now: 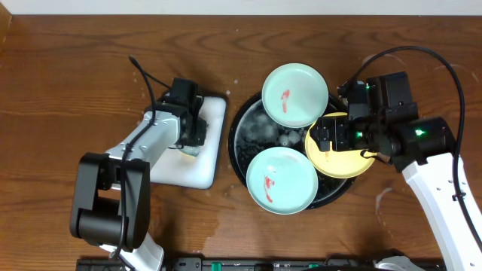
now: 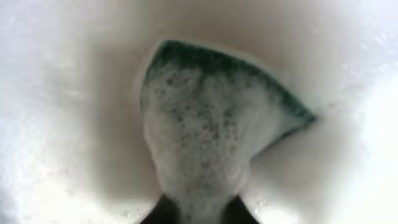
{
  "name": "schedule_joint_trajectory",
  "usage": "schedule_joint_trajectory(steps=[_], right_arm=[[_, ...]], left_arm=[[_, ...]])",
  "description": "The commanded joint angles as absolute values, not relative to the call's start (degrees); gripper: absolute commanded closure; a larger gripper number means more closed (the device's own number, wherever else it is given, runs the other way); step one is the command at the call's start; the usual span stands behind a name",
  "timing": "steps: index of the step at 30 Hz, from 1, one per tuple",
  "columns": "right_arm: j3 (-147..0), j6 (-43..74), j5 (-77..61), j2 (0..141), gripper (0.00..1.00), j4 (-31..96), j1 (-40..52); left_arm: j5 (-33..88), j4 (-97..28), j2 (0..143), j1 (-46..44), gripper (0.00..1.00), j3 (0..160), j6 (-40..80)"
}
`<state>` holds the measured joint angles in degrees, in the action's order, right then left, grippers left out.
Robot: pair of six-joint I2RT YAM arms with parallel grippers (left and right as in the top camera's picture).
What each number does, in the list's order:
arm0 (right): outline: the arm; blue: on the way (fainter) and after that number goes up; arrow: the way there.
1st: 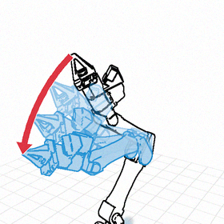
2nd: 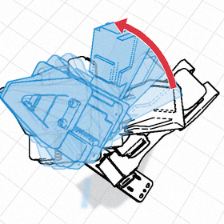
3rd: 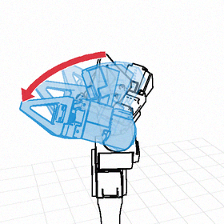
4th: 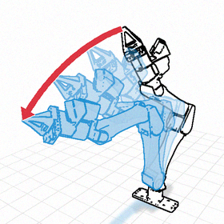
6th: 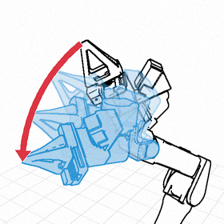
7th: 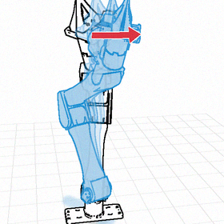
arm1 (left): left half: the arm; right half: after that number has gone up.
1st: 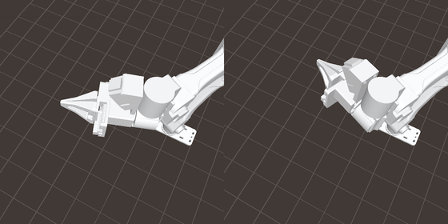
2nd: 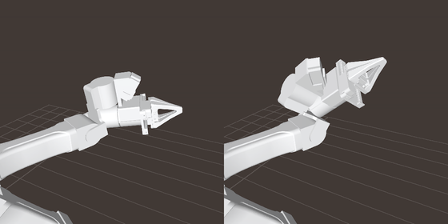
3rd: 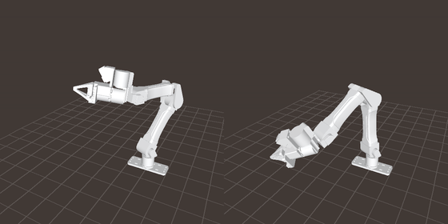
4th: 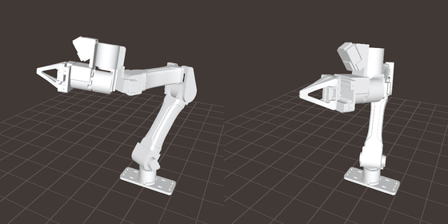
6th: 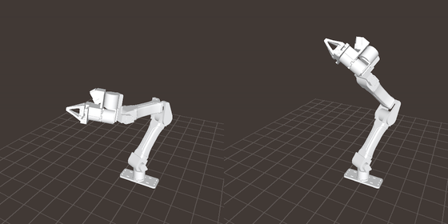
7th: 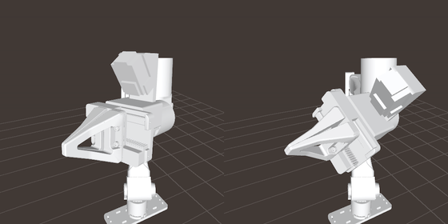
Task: Clean dirty plates on tray and stack at the side
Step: 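Reach left gripper into the foam tray and grasp the green sponge, then carry the foamy sponge with left gripper to the near pale green plate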
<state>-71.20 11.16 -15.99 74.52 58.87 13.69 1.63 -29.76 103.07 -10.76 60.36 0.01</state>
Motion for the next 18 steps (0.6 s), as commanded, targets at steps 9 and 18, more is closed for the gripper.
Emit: schedule_joint_trajectory(steps=[9,18], right_arm=[[-72.2,11.5,-12.8,74.6,0.12,58.8,14.0],[-71.3,11.5,-11.8,77.8,0.28,59.0,14.7]], left_arm=[[1.0,-36.5,94.3,-10.7,0.92,64.7,0.3],[1.0,-39.3,84.4,-10.8,0.92,64.7,1.0]])
